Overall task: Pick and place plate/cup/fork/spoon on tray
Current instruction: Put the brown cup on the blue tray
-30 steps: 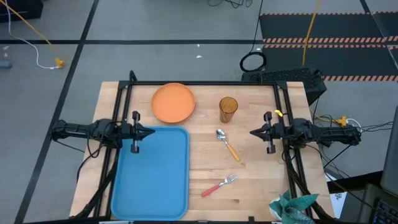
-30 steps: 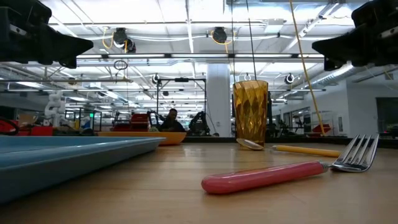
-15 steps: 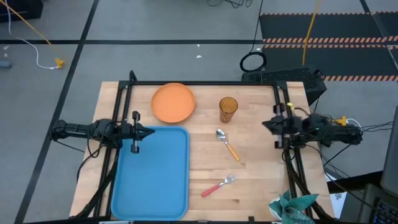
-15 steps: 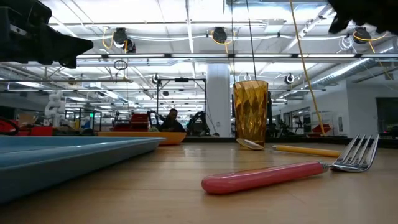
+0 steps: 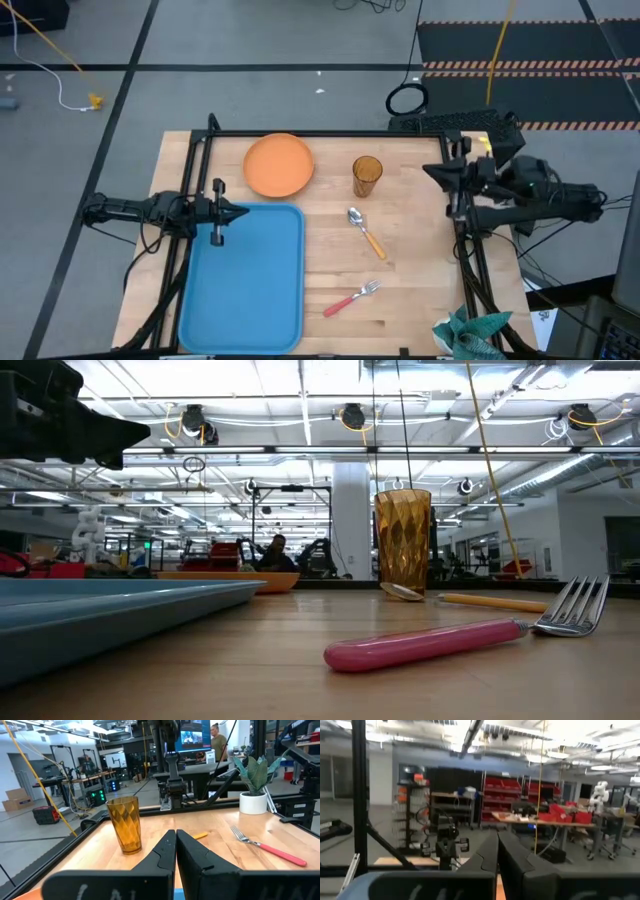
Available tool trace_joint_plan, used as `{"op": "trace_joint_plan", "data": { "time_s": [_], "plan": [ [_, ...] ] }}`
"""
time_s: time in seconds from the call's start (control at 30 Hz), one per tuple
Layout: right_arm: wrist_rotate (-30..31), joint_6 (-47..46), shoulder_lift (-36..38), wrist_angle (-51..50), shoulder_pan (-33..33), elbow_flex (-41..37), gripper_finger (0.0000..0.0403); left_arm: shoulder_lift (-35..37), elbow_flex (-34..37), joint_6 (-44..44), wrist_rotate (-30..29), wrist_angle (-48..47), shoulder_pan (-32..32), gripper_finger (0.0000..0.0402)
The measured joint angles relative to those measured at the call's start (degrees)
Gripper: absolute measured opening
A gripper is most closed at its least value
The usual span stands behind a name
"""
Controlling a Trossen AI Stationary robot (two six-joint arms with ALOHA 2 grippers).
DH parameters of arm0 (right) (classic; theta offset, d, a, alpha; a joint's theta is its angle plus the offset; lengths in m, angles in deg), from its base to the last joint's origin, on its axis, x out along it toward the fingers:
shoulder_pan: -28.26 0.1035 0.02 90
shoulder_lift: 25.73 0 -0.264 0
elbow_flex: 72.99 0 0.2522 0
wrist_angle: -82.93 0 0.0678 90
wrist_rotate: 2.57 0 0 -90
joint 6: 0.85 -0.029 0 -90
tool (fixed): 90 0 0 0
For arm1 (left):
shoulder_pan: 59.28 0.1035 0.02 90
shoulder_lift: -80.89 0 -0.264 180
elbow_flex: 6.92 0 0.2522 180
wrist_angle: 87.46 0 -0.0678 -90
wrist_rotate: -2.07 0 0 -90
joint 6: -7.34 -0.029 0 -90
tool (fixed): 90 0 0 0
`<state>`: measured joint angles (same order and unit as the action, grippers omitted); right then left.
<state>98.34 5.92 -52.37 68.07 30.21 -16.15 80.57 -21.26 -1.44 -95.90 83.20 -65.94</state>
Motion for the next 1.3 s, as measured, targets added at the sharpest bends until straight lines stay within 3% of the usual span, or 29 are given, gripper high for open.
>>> {"op": "trace_joint_plan", "data": {
  "time_s": [0.3,0.7,0.83,0.93,1.1,1.3],
  "plan": [
    [6.9,3.3,-13.4,-11.8,-0.7,16.3,0.0000,0.0,0.0,-3.2,-0.1,0.2,0.0,0.0017],
    [6.9,0.0,-31.3,-31.8,-8.1,33.8,0.0000,0.0,0.0,-6.1,-2.6,1.6,0.0,0.0017],
    [6.6,-1.3,-36.4,-39.2,-11.6,35.8,0.0000,0.0,0.0,-6.1,-7.4,5.7,0.0,0.0017],
    [2.3,-1.7,-39.8,-43.0,-14.6,35.8,0.0000,0.0,0.0,-6.1,-9.8,7.1,0.0,0.0017],
    [-3.5,-2.6,-44.9,-45.8,-18.5,35.8,0.0000,0.0,0.0,-4.5,-9.9,6.7,0.0,0.0017],
    [-3.7,-1.3,-49.8,-47.8,-20.7,35.8,0.0002,-0.1,-0.8,-3.3,-9.9,4.5,0.0,0.0017]
  ]
}}
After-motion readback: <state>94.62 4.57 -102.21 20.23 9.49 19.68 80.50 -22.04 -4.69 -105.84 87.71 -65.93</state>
